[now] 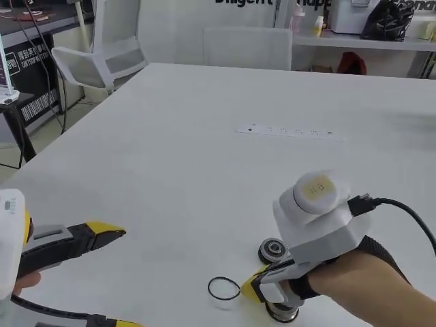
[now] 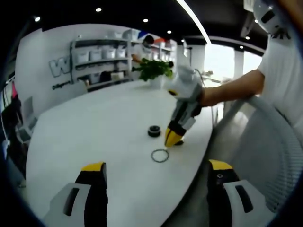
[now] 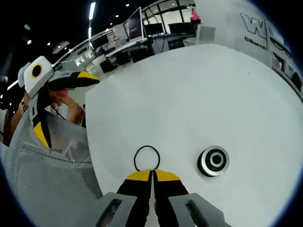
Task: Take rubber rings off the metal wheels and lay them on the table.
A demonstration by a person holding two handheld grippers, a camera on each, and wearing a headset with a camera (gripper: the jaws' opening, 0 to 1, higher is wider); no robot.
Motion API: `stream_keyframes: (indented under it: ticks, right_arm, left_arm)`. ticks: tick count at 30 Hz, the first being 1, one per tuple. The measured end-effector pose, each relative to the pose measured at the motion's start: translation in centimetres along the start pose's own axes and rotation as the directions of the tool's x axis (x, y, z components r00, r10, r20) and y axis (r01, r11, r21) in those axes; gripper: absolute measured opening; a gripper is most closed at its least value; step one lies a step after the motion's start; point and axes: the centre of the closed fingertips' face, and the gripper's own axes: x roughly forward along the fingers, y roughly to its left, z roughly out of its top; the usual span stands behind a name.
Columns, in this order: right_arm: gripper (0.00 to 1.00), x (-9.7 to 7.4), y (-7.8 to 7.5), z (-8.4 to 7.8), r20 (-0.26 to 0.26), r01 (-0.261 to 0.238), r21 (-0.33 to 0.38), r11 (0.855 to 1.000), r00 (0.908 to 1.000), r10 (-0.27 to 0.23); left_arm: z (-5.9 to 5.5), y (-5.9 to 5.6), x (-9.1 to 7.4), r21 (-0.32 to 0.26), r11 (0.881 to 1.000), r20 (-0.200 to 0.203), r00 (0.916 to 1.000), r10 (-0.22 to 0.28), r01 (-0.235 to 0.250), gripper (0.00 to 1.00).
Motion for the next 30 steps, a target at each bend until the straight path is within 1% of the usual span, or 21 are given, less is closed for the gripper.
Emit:
stream_keyframes:
  ticks: [9,15,20,23,27,29,30]
  right_arm:
    - [0.00,-0.6,-0.1,0.6,0.028,-0.006,0.020,1.000,0.9996,0.005]
    - [0.00,-1.4,-0.1,1.5,0.070,-0.010,0.040,0.999,0.9975,0.007]
    - [0.01,-2.6,-0.5,2.5,0.123,-0.010,0.066,0.998,0.9924,0.002]
    - [0.02,-3.3,-0.8,2.9,0.153,-0.004,0.079,0.997,0.9882,-0.008]
    - [0.02,-4.5,-1.3,3.4,0.193,-0.008,0.102,0.995,0.9811,-0.012]
    - [0.02,-5.1,-1.7,3.6,0.209,-0.005,0.113,0.994,0.9776,-0.019]
    - [0.02,-5.6,-1.9,3.7,0.222,-0.003,0.121,0.993,0.9747,-0.024]
  left_arm:
    - [0.0,0.1,0.0,0.003,1.000,-0.002,1.0000,0.006,-0.006,0.88]
    - [-0.2,0.1,0.0,0.009,1.000,-0.010,0.9999,0.004,-0.004,0.88]
    - [-0.2,0.1,0.0,0.020,1.000,-0.014,0.9999,-0.001,0.002,0.89]
    - [0.1,0.0,0.0,0.049,0.999,-0.016,0.9999,-0.007,0.008,0.89]
    - [0.5,-0.2,0.1,0.081,0.997,-0.017,0.9997,-0.018,0.019,0.90]
    - [0.9,-0.3,0.0,0.097,0.995,-0.015,0.9997,-0.019,0.020,0.89]
    - [1.3,-0.4,0.0,0.107,0.994,-0.011,0.9998,-0.019,0.020,0.89]
